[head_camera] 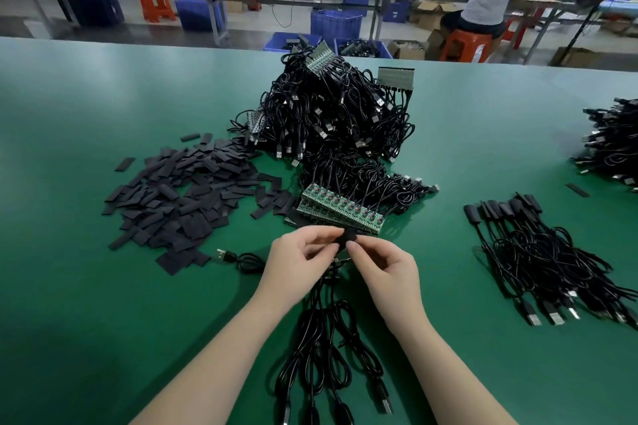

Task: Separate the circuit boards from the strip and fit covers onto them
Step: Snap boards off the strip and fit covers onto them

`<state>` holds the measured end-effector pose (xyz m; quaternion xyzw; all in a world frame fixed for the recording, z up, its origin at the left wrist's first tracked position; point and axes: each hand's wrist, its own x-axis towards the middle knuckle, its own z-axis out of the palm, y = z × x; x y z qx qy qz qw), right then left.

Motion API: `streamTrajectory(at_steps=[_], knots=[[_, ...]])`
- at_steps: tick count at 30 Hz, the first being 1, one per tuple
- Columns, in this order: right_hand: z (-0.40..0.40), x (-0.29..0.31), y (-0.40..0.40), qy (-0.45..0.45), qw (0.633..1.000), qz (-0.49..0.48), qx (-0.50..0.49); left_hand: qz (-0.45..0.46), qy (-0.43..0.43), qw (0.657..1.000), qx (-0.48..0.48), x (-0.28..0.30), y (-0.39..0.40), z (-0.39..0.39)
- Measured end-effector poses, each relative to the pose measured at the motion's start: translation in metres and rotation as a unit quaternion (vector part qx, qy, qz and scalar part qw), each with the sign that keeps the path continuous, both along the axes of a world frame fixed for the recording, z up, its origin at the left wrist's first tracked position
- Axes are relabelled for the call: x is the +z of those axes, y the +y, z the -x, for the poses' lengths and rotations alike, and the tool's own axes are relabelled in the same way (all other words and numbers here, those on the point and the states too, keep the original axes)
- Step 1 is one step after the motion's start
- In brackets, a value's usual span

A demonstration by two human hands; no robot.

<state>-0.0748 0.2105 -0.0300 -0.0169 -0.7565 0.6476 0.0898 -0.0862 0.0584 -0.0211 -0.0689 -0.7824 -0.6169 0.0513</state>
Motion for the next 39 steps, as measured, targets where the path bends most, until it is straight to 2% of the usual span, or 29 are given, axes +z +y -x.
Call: streamTrajectory(at_steps=[12, 19, 31, 39], knots=[[-0.003, 0.004, 0.001, 0.005, 0.999, 0.038, 0.034, 0.070, 0.079, 0.994, 0.038, -0.007, 0.007, -0.013], [-0.005, 0.003, 0.001, 0.021, 0.996, 0.075, 0.043, 0.085, 0.085, 0.992, 0.033, -0.008, 0.005, -0.011], [-0.005, 0.004, 0.002, 0.034, 0.997, 0.067, 0.035, 0.052, 0.080, 0.995, 0.018, -0.012, 0.005, -0.010], [-0.005, 0.003, 0.002, 0.038, 0.998, 0.044, 0.011, 0.105, 0.152, 0.982, 0.051, -0.013, 0.007, -0.013]])
